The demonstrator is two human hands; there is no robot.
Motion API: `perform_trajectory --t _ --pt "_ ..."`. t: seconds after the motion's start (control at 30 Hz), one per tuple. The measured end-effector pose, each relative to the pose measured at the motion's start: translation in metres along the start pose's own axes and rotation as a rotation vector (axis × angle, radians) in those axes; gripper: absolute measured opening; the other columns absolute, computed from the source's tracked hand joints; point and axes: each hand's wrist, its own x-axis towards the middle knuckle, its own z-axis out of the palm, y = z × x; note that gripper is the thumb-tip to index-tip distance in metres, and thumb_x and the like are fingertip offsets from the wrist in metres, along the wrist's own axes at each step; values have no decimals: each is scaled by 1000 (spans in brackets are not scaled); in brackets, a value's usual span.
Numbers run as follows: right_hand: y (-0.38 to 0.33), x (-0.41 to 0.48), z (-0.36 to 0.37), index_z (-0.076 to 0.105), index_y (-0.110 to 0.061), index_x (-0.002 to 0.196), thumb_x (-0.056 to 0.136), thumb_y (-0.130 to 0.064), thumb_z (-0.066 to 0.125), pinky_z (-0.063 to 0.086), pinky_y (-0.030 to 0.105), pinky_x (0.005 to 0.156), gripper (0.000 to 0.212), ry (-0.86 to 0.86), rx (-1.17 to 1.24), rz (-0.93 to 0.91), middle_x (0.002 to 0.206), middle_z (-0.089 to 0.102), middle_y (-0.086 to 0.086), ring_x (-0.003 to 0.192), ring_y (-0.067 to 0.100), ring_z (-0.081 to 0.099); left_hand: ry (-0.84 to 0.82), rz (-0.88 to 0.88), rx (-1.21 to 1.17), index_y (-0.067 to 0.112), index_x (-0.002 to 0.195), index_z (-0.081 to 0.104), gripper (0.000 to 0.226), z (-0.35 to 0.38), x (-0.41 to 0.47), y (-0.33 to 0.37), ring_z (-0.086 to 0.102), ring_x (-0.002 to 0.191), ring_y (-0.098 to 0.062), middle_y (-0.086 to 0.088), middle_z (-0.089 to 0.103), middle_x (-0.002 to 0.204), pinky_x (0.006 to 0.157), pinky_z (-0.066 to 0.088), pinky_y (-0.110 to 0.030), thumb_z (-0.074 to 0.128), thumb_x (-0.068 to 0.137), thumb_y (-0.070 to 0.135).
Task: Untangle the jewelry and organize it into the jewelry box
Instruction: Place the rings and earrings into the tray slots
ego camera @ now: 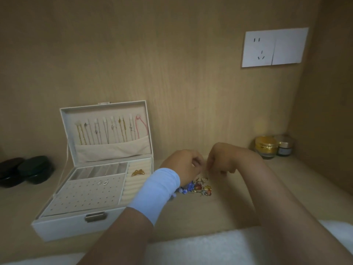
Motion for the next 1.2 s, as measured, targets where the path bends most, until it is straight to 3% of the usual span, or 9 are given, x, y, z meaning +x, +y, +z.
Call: perform_trajectory --t 0.07,0.2,0.33,0.43,0.6,0.73,0.93,1.13,1.2 --pt "-7 -1 -4 78 -21 82 77 -14 81 43 21 44 9 69 108 -77 54 66 -6 51 10 58 73 -30 -103 36 95 69 22 -4 -2 -3 67 81 -8 15 70 92 80 57 -29 57 88 20" --pt "-29 -5 -7 79 -16 88 75 -15 86 41 21 41 14 188 389 -240 75 76 5 49 11 57 208 -93 -227 34 90 68 15 -23 -7 -14 67 83 -6 14 71 87 76 52 -21 64 87 20" --pt "-53 -14 -2 77 -11 94 81 -8 79 41 22 41 14 196 647 -335 79 78 6 46 12 57 274 -132 -427 29 84 72 16 -50 -25 -26 68 76 -9 7 73 78 77 54 -26 77 79 15" --pt "-67 -17 3 76 -10 96 85 -8 76 41 23 40 11 166 756 -362 77 77 4 46 12 58 309 -156 -612 20 83 74 14 -63 -46 -32 63 60 -8 4 71 70 58 48 -22 81 76 11" --pt "-88 -23 12 78 -13 97 86 -10 75 40 22 41 12 60 827 -401 80 77 3 47 12 58 314 -202 -835 11 93 73 10 -74 -78 -48 58 66 -16 -12 72 80 56 47 -22 74 84 8" --pt "-101 -29 19 79 -16 97 89 -11 72 40 22 42 12 5 814 -437 87 77 2 50 13 58 302 -187 -850 12 93 74 9 -81 -90 -63 56 62 -12 2 70 69 55 44 -22 68 88 7" --pt "-113 -33 27 79 -16 100 90 -16 72 42 23 44 13 -15 782 -449 93 78 1 57 14 60 320 -164 -809 12 93 75 9 -88 -97 -71 55 61 -11 2 67 66 54 43 -22 69 88 9" --pt "-118 -31 37 79 -15 97 86 -11 75 40 22 43 12 24 808 -411 88 78 4 51 11 60 250 -220 -927 13 100 70 20 -97 -104 -76 59 63 -14 -6 75 87 52 39 -25 51 100 20" --pt "-119 -29 40 79 -16 96 86 -12 76 39 22 42 12 42 825 -408 88 78 7 50 11 59 221 -202 -831 15 101 72 15 -99 -107 -80 59 66 -16 -6 74 87 53 40 -25 60 96 21"
